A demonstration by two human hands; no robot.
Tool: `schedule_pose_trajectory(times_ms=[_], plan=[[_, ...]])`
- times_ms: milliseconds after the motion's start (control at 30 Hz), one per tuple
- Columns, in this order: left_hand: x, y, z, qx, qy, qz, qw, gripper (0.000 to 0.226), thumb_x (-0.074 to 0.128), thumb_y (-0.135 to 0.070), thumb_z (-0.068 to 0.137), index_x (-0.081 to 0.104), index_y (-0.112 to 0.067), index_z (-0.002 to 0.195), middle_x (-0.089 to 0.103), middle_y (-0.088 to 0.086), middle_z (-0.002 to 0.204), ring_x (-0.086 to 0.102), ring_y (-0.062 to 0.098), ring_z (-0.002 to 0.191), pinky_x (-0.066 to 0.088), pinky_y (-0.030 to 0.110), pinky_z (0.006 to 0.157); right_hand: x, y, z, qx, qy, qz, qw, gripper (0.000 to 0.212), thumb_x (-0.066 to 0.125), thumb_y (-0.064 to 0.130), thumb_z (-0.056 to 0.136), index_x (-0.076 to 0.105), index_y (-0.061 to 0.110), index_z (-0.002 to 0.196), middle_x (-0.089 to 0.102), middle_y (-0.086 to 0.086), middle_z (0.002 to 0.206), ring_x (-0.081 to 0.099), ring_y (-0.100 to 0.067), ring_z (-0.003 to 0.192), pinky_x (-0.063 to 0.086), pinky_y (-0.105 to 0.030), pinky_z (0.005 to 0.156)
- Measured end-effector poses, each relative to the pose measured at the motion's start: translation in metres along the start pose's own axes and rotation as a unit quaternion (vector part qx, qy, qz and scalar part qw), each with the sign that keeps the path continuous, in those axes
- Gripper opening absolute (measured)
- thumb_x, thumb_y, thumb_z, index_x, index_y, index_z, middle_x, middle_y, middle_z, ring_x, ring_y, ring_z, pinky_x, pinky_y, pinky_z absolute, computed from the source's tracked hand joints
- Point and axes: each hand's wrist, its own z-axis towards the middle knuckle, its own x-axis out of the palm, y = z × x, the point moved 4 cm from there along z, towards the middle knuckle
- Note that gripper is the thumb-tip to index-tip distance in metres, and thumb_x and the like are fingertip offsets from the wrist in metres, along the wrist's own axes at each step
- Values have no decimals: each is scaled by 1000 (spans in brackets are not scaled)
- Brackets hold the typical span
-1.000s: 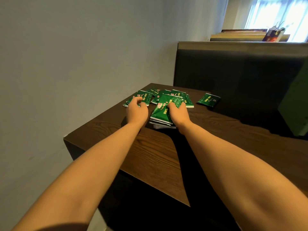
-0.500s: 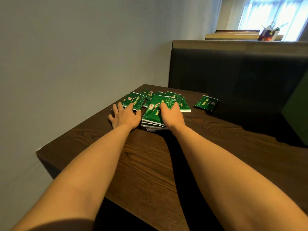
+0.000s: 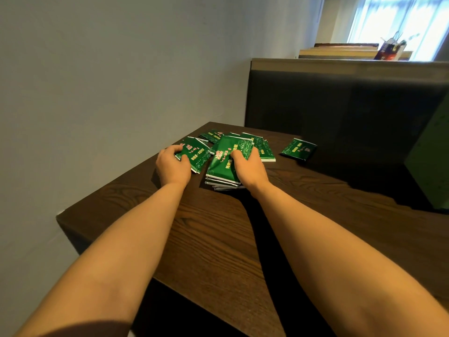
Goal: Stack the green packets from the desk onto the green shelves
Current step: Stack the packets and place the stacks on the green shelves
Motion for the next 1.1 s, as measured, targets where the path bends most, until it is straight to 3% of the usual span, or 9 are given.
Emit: schedule_pose_trajectory(times_ms=[133,300,400,567,700,767,867,1033,1100], plan=[[-10,-7,-11,-52,-4,-81,995,25,62,-1,90,69,-11,112,65,9,121,65,27,105,45,8,65,-7,3,-14,6,4,18,1000,41,51,36,102,40,14,135,57,4,98,58,-23,102,42,-37,85],[-20,-41,-37,-110,-3,-209,972,23,61,1,90,68,-15,104,62,2,116,61,20,108,51,25,82,-32,1,-37,45,-60,67,995,53,51,37,103,34,15,149,58,-9,135,56,-32,124,43,-40,102],[-22,-62,-54,-128,15,-260,957,22,61,1,92,67,-18,99,64,4,113,64,18,101,57,23,73,-55,-2,-49,79,-103,67,989,65,50,40,104,25,13,157,53,-14,145,52,-36,131,41,-41,106],[-15,-90,-83,-141,57,-287,946,20,63,-1,90,69,-19,95,65,-1,101,60,16,95,53,27,78,-79,-10,-55,127,-113,40,985,65,48,45,103,29,8,154,50,-19,148,51,-38,132,40,-41,106],[3,-106,-112,-128,172,-268,939,21,65,-1,88,70,-16,102,68,7,106,60,17,92,52,27,75,-89,-13,-57,147,-100,78,981,78,41,61,103,29,7,157,49,-18,150,52,-37,132,42,-44,111],[11,-115,-125,-101,211,-250,940,30,66,-1,87,68,-12,115,67,7,115,63,18,105,53,29,88,-94,-15,-61,158,-89,110,977,85,37,72,99,32,9,156,54,-16,144,59,-35,124,48,-46,107],[19,-129,-138,-31,237,-204,949,35,69,-6,88,67,-7,122,66,3,112,60,13,106,48,19,85,-105,-18,-60,149,-71,112,980,90,39,79,94,39,11,153,58,-11,139,61,-30,117,51,-45,101],[39,-145,-154,48,264,-174,948,18,70,-9,87,69,-9,106,62,-6,90,57,2,81,42,0,61,-136,-21,-66,122,-59,131,982,62,66,47,92,46,10,137,65,-6,114,67,-20,92,50,-32,67],[50,-149,-156,54,266,-177,946,9,64,-9,92,68,-12,98,62,-6,86,55,0,77,41,-1,58,-150,-25,-61,113,-80,126,982,65,72,43,81,51,9,134,67,-7,111,70,-22,93,57,-35,72]])
